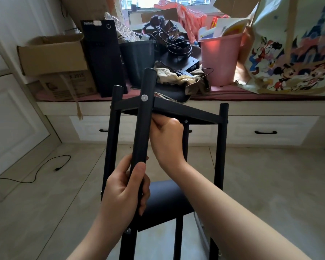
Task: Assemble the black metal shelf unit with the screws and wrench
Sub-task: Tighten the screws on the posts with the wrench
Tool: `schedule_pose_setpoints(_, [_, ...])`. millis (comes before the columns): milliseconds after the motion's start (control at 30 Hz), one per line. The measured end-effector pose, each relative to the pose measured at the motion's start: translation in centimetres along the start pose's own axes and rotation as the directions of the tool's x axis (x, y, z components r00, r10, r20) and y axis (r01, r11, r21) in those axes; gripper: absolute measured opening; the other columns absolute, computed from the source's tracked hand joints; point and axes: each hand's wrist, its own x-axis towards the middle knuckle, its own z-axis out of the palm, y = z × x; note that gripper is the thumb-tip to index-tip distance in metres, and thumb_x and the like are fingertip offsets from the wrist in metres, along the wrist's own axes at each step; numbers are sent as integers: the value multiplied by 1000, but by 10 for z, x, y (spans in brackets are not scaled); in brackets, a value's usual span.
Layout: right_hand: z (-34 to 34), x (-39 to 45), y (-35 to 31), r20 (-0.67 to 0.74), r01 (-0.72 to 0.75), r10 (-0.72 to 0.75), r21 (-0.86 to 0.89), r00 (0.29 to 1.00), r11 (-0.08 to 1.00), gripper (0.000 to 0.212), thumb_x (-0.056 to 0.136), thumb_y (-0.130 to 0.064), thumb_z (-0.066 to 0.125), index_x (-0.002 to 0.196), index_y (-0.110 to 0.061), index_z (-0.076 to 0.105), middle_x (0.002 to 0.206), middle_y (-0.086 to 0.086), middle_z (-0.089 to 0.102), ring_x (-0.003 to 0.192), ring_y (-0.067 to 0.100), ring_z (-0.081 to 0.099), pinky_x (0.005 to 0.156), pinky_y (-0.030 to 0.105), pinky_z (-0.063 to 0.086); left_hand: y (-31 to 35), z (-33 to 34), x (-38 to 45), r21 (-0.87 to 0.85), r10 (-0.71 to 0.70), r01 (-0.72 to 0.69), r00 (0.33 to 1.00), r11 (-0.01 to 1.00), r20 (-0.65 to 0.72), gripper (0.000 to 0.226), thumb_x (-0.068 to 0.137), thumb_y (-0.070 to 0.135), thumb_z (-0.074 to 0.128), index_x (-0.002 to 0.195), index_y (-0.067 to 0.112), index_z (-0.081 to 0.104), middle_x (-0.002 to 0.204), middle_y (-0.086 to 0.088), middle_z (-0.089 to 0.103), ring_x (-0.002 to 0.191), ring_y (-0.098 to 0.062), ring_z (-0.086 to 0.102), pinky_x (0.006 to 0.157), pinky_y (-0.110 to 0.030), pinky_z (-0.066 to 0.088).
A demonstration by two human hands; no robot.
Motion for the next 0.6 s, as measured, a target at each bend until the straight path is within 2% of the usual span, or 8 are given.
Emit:
schedule_pose_setpoints(33, [-1,0,0,6,-9,9,6,1000,1000,25,96,-7,59,73,-6,68,58,-7,60,52,2,56,53,11,43,0,0,0,-1,-1,1,1000,1000,-1,35,85,56,56,98,25,61,54,-2,47,37,-21,40,33,-23,35])
schedule_pose_setpoints(133, [-4,-1,1,43,-48,48,-10,998,999,25,97,-11,57,78,-2,70,65,5,66,57,17,62,57,37,55,0,-1,1,-9,-3,3,1000,1000,-7,30,87,55,58,99,28,63,54,-3,46,37,-20,40,33,-22,35])
schedule_pose_setpoints(167, [-7,-1,2,59,-62,63,-30,996,998,24,97,-12,57,80,-2,71,66,7,66,58,20,62,56,40,55,0,-1,1,-11,-1,0,1000,1000,-9,27,90,54,60,98,29,63,54,-3,47,37,-20,40,33,-22,35])
schedule_pose_setpoints(233, [-11,-1,3,107,-107,110,-39,988,993,21,97,-12,57,85,-3,72,69,7,67,58,18,62,49,32,54,0,-2,1,-14,5,-5,1000,1000,-10,23,96,50,57,98,28,63,55,-2,47,38,-20,40,33,-22,36])
schedule_pose_setpoints(300, [-17,-1,2,154,-153,160,-55,975,987,20,97,-10,57,86,-4,72,68,5,67,56,9,61,47,23,51,-1,-2,2,-19,-3,2,1000,1000,-14,21,92,45,53,99,27,63,55,-4,47,38,-21,40,33,-23,35])
schedule_pose_setpoints(400, [-25,2,-3,171,-165,181,-103,969,981,19,95,-9,58,82,-8,72,64,0,64,51,4,58,46,20,48,-2,-4,3,-31,-21,20,1000,999,-18,22,90,43,52,101,28,63,55,-4,46,39,-20,40,33,-24,36])
schedule_pose_setpoints(500, [-33,6,-10,177,-166,190,-141,966,976,19,94,-11,59,83,-11,75,62,2,61,56,9,57,47,27,50,-1,-5,3,-53,-38,37,999,998,-25,26,86,49,55,101,29,64,56,-4,46,40,-19,41,34,-23,36])
schedule_pose_setpoints(600, [-37,8,-17,223,-159,189,-148,956,976,19,93,-13,60,83,-13,76,67,19,60,62,21,54,56,42,52,-1,-4,3,-69,-44,43,999,997,-18,27,84,50,56,101,30,65,57,-3,46,41,-19,41,35,-24,36])
